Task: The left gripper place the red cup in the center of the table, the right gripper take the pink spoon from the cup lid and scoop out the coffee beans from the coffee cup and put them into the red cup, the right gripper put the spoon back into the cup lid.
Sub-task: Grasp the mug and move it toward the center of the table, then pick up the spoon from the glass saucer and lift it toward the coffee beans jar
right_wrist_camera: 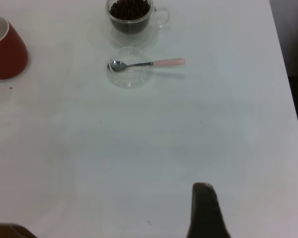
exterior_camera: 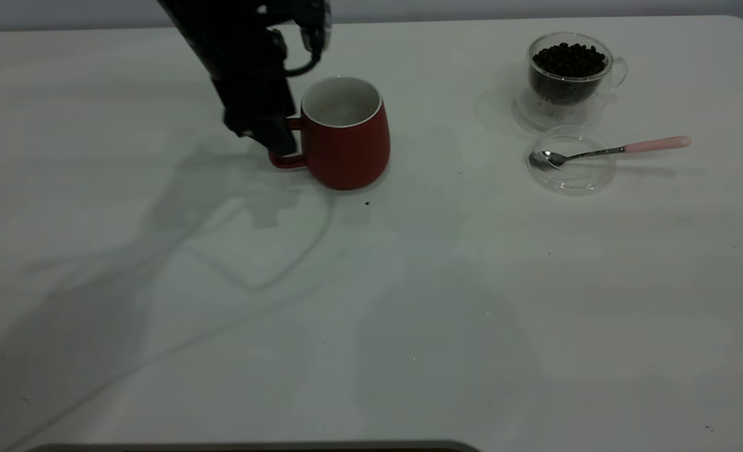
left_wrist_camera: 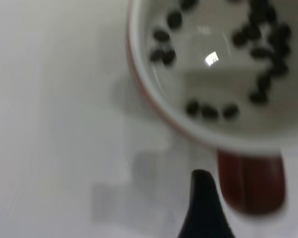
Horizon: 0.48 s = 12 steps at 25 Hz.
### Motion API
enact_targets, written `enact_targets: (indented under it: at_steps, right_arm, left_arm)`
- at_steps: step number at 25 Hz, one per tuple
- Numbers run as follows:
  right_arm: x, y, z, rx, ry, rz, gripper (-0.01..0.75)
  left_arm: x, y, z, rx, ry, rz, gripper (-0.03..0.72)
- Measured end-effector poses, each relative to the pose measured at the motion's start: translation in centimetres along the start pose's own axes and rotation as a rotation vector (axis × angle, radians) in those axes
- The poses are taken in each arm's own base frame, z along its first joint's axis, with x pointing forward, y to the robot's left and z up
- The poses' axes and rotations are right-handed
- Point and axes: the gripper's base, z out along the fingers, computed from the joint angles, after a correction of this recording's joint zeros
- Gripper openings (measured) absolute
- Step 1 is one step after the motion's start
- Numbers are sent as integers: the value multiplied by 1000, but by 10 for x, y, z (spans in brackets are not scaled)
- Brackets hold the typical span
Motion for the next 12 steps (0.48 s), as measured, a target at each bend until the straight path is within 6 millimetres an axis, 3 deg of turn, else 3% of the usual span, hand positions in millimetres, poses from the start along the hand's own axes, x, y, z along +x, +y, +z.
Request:
enact_targets:
  at_steps: [4, 6, 8, 12]
  right_arm:
    - [0, 0, 0, 0, 0, 0, 537]
    - [0, 0, 0, 0, 0, 0, 537]
    - [0, 0, 0, 0, 0, 0, 537]
    - [0, 0, 0, 0, 0, 0, 537]
  left_arm:
    - [0, 4, -57, -25, 77, -133, 587]
    - [-5, 1, -99, -56, 100, -264, 587]
    - [-9, -7, -137, -67, 115, -394, 587]
    - [-13, -42, -231, -83, 141, -645, 587]
